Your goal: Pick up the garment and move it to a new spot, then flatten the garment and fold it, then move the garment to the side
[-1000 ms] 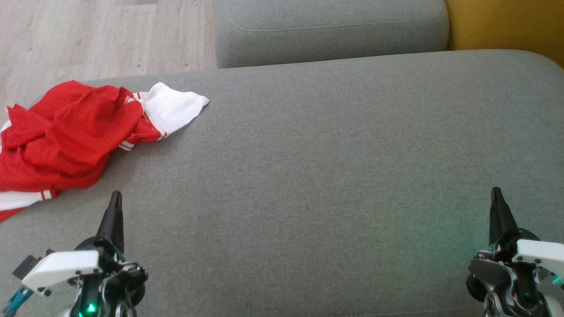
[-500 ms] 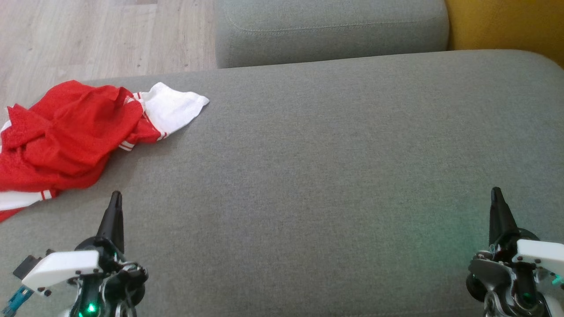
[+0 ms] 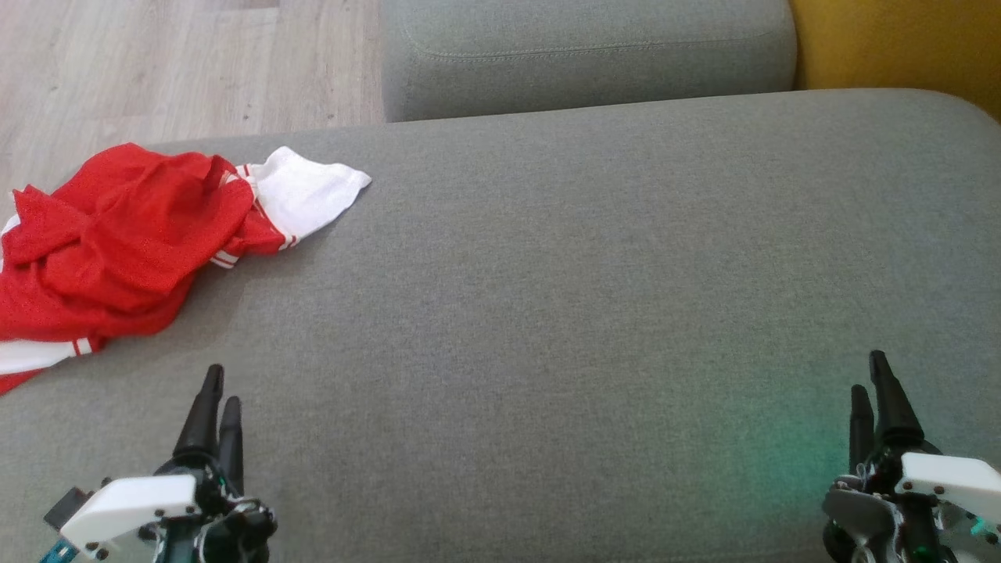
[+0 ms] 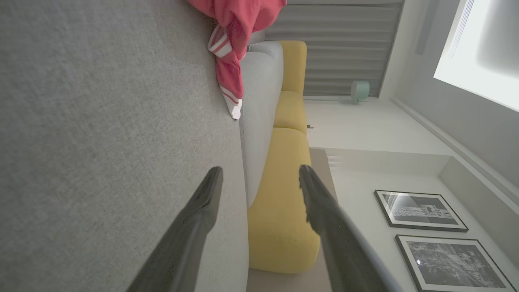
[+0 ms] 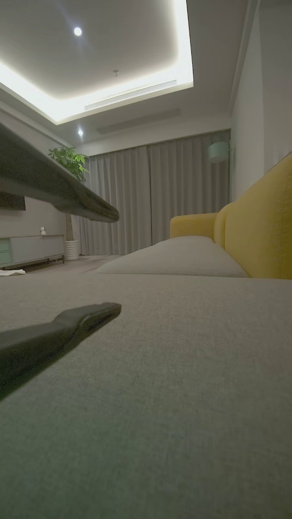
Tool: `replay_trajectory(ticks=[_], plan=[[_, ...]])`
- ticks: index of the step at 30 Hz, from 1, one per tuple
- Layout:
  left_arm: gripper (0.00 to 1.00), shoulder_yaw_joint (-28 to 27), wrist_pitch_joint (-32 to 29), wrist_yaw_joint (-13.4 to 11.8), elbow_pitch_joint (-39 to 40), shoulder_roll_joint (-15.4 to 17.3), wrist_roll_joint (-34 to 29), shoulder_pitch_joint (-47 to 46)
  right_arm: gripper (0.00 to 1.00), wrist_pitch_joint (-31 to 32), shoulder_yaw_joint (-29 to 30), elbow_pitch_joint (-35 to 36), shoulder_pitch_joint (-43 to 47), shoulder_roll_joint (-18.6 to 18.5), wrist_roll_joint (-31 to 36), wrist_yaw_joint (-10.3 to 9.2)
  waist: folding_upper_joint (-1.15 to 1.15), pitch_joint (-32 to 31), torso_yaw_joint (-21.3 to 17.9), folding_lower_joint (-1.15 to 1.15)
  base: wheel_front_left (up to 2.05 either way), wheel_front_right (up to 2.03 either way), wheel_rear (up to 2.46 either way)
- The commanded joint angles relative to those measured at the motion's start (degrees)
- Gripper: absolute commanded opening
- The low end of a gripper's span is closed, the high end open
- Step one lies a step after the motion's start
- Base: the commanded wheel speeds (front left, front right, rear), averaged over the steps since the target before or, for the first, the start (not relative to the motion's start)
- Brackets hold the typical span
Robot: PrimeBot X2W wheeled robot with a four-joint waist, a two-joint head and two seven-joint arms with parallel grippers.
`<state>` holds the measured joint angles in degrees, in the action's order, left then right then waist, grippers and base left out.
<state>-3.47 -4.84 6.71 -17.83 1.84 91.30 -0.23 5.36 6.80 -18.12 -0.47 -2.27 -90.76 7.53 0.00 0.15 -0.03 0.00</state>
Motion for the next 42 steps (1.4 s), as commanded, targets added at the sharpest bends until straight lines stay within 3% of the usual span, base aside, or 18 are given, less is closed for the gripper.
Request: replay_trajectory(ticks=[1, 9, 19, 42], plan=[[1.0, 0.3, 0.5, 0.0, 2.3, 0.6, -0.7, -2.3, 1.0, -0.8, -0.4, 2.3, -1.7, -0.2, 0.8, 0.0, 0.0, 0.0, 0.0, 0.0, 0.0, 0.0, 0.0], [1.0, 1.1, 1.8, -0.5, 3.2, 0.6, -3.3, -1.9, 1.0, -2.2, -1.8, 3.1, -1.5, -0.7, 5.3, -0.01, 0.0, -0.1, 0.0, 0.0, 0.0, 0.0, 0.0], [1.0, 2.0, 3.5, -1.6, 4.0, 0.6, -10.2, -1.4, 1.0, -3.9, -3.7, 5.0, -1.2, -1.4, 16.4, -0.01, 0.0, -0.2, 0.0, 0.0, 0.0, 0.0, 0.0], [1.0, 3.8, 7.4, -4.6, 4.6, 1.4, -31.7, -0.2, 1.0, -7.8, -7.5, 7.6, -0.4, -2.5, 38.1, -0.02, 0.0, -0.4, 0.1, 0.0, 0.0, 0.0, 0.0]])
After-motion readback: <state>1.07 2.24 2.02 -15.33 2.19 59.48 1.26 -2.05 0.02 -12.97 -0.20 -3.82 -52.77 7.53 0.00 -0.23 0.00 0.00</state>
